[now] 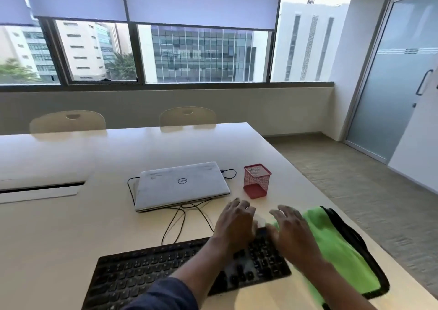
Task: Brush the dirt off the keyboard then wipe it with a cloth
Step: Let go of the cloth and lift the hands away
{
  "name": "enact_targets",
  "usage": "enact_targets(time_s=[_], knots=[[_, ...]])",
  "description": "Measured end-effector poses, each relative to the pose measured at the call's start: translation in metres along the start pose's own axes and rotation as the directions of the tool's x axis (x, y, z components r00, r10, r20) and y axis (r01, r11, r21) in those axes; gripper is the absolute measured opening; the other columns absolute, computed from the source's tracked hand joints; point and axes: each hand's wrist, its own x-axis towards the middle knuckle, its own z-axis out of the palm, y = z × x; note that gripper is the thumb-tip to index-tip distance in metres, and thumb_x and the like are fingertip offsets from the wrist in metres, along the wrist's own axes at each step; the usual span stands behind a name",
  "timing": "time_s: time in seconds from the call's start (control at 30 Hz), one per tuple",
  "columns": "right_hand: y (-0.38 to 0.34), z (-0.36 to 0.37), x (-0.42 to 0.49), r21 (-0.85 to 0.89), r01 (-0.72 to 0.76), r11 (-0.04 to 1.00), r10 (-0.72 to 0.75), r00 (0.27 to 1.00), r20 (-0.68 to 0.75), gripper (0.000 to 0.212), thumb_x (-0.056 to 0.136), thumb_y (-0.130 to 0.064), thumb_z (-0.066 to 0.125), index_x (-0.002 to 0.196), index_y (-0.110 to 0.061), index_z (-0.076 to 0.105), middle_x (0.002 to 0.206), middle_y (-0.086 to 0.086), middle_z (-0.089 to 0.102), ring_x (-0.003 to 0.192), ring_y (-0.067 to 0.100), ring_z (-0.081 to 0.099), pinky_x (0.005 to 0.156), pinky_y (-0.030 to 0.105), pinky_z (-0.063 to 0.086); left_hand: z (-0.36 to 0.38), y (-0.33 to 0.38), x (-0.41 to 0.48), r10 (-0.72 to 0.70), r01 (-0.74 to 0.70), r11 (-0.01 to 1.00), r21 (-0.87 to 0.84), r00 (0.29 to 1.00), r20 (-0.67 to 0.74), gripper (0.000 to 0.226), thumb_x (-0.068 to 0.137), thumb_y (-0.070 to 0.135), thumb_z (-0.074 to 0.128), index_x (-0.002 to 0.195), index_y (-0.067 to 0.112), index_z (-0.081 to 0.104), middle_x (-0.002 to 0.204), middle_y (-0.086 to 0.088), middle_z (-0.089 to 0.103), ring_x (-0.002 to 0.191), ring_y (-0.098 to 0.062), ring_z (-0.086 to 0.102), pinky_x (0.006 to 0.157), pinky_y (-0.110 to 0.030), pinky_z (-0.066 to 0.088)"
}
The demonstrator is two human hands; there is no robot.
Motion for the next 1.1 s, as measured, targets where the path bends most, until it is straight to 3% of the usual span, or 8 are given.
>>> enact_targets(time_s=[0.23,0.33,0.43,0.57,0.7,0.87,1.03,1.1], knots=[[-0.109,0.034,0.004,0.018,0.291,0.957,-0.291,0.952,0.094,0.049,0.087,-0.052,0.043,0.113,-0.023,0.072,0.121,0.006,0.069,0.117,0.028,0.066,0.095,0.041,0.057,-0.015,-0.092,-0.063,-0.070,0.081,0.994,0.071,0.987,-0.146,0.046,0.082,0.038,0.078,0.119,0.013,0.068,0.119,-0.006,0.069,0.109,-0.024,0.066,0.093,-0.034,0.056],[-0.137,0.045,0.004,0.006,0.293,0.956,-0.290,0.943,0.163,0.051,0.088,-0.056,0.041,0.112,-0.024,0.073,0.119,0.004,0.070,0.115,0.026,0.067,0.093,0.039,0.058,-0.019,-0.123,-0.086,-0.094,0.117,0.983,0.143,0.983,-0.156,0.054,0.085,0.047,0.063,0.126,0.011,0.068,0.125,-0.008,0.068,0.115,-0.024,0.067,0.099,-0.034,0.054],[-0.156,0.049,0.012,0.024,0.271,0.962,-0.268,0.929,0.254,0.053,0.099,-0.052,0.044,0.136,-0.019,0.060,0.148,0.012,0.050,0.145,0.032,0.040,0.118,0.045,0.033,-0.028,-0.142,-0.095,-0.145,0.167,0.969,0.184,0.981,-0.129,0.066,0.088,0.052,0.039,0.128,0.008,0.068,0.133,-0.015,0.066,0.122,-0.028,0.065,0.104,-0.037,0.047],[-0.166,0.047,0.037,-0.073,0.301,0.951,-0.283,0.941,0.187,0.057,0.091,-0.060,0.037,0.114,-0.021,0.071,0.131,0.012,0.065,0.129,0.033,0.058,0.105,0.046,0.048,-0.045,-0.163,-0.086,-0.159,0.213,0.953,0.213,0.956,-0.245,0.077,0.094,0.055,0.036,0.149,0.001,0.040,0.155,-0.023,0.042,0.143,-0.035,0.043,0.118,-0.042,0.032],[-0.175,0.021,0.080,-0.068,0.334,0.940,-0.329,0.941,0.078,0.064,0.090,-0.058,0.038,0.121,-0.009,0.067,0.132,0.022,0.060,0.128,0.042,0.056,0.104,0.058,0.049,-0.081,-0.174,-0.061,-0.155,0.228,0.958,0.173,0.922,-0.355,0.081,0.102,0.055,0.031,0.159,0.000,0.016,0.166,-0.024,0.016,0.154,-0.034,0.011,0.124,-0.040,0.008],[-0.181,-0.015,0.139,-0.086,0.329,0.940,-0.335,0.939,-0.076,0.080,0.102,-0.062,0.015,0.128,-0.003,0.063,0.138,0.028,0.056,0.132,0.047,0.052,0.111,0.060,0.038,-0.133,-0.182,-0.018,-0.100,0.223,0.945,0.240,0.894,-0.436,0.079,0.106,0.056,0.025,0.157,-0.003,0.018,0.165,-0.027,0.016,0.154,-0.039,0.014,0.125,-0.046,0.013],[-0.177,-0.039,0.170,-0.024,0.237,0.971,-0.239,0.965,-0.104,0.044,0.095,-0.038,0.062,0.119,-0.001,0.065,0.121,0.024,0.063,0.114,0.044,0.062,0.098,0.051,0.052,-0.152,-0.181,0.004,-0.066,0.208,0.937,0.280,0.894,-0.442,0.077,0.107,0.053,0.027,0.154,-0.008,0.025,0.162,-0.029,0.022,0.153,-0.041,0.019,0.125,-0.046,0.016],[-0.164,-0.035,0.160,0.011,0.125,0.992,-0.125,0.992,0.026,0.025,0.098,-0.024,0.056,0.112,-0.006,0.066,0.112,0.016,0.067,0.106,0.036,0.067,0.088,0.041,0.054,-0.140,-0.177,0.003,-0.073,0.200,0.942,0.270,0.906,-0.418,0.075,0.105,0.050,0.031,0.152,-0.008,0.031,0.160,-0.030,0.028,0.150,-0.041,0.025,0.121,-0.047,0.023]])
